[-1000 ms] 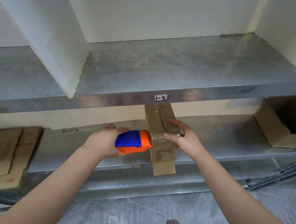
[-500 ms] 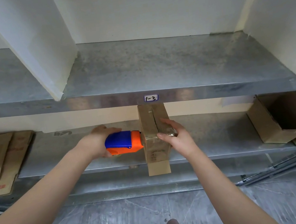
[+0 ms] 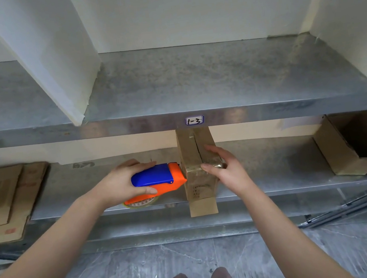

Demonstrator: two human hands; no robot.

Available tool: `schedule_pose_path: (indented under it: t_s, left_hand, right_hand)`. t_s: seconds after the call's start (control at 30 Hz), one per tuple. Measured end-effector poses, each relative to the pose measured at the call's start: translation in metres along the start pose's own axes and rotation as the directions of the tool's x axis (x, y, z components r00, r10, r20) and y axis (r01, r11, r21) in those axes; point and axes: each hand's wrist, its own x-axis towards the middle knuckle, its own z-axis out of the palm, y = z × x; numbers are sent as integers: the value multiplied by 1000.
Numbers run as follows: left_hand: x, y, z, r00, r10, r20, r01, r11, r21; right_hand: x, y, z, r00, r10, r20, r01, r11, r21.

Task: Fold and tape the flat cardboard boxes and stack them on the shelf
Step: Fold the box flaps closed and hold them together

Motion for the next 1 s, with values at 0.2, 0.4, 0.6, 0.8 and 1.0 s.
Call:
schedule_pose_path:
  t_s: [0.2, 0.4, 0.6, 0.8, 1.0]
  left_hand:
    - [4, 9, 2, 998, 11, -59, -11, 1000, -5]
    - [3, 12, 6, 994, -2, -110, 12, 996, 88]
    - [-9, -5, 26, 992, -99, -73, 109, 984, 142]
    - [-4, -35, 44, 992, -99, -81, 112, 977, 180]
    - [9, -54, 60, 990, -139, -23, 141, 959, 247]
  right_hand:
    - [0, 0, 0, 1000, -2, 0, 2, 1000, 6]
    - [-2, 0, 2, 1000, -10, -5, 10, 1000, 5]
    - [-3, -1, 0, 1000, -5, 1, 5, 1000, 17]
    - [-2, -2, 0, 1000, -2, 4, 2, 1000, -3]
    - [-1, -1, 2, 1000, -6, 4, 6, 1000, -24]
